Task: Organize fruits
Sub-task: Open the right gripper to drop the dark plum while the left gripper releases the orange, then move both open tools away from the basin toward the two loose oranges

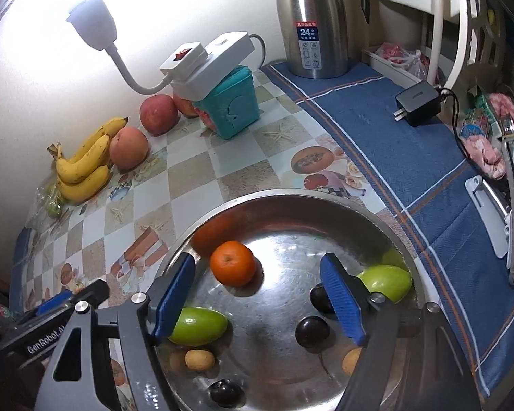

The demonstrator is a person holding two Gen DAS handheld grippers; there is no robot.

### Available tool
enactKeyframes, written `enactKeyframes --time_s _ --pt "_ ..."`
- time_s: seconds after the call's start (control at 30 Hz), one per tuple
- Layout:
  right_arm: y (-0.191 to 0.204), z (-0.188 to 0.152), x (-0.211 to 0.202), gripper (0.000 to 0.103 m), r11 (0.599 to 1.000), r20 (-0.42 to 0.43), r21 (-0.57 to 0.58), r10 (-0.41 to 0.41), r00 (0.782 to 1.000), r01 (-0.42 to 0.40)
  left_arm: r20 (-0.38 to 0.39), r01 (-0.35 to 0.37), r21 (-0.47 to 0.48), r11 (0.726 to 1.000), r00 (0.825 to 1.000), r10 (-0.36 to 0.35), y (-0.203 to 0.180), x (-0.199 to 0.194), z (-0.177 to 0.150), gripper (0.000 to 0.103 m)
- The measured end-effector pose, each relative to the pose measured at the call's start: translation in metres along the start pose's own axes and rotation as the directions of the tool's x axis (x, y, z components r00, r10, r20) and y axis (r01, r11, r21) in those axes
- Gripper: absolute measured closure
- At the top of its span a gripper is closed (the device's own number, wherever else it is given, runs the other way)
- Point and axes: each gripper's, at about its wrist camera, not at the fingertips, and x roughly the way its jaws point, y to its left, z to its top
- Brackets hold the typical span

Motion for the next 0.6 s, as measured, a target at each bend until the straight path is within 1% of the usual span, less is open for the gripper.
enactKeyframes --time_s 0.03,0.07,0.13,0.23,0.47,0.6 --pt "0.001 0.0 0.0 0.024 1.0 0.0 -0.007 -0.006 1.0 0.006 -0.006 -0.01 -0.003 1.0 1.0 0.01 0.001 0.001 0.0 0.009" --pt "0.001 -0.001 0.001 0.019 1.0 0.001 -0.012 -0.008 1.0 0.009 -0.015 -0.021 -0.008 1.0 1.0 0.021 0.003 0.003 0.0 0.006" --pt "0.001 -0.001 0.002 0.015 1.0 -0.001 -0.015 -0.009 1.0 0.009 -0.023 -0.028 -0.014 1.0 0.999 0.028 0.005 0.005 -0.001 0.004" --pt "0.002 -0.001 0.002 0.015 1.0 -0.002 -0.021 -0.011 1.0 0.011 -0.039 -0.046 -0.026 0.999 0.998 0.045 0.01 0.008 -0.001 0.001" --pt "0.002 -0.002 0.004 0.015 1.0 -0.006 -0.026 -0.015 1.0 0.015 -0.054 -0.073 -0.043 0.996 0.996 0.07 0.019 0.012 -0.003 0.0" --pt "0.002 -0.002 0.005 0.015 0.999 -0.007 -0.028 -0.016 1.0 0.016 -0.052 -0.085 -0.028 0.996 0.995 0.084 0.019 0.014 -0.003 0.0"
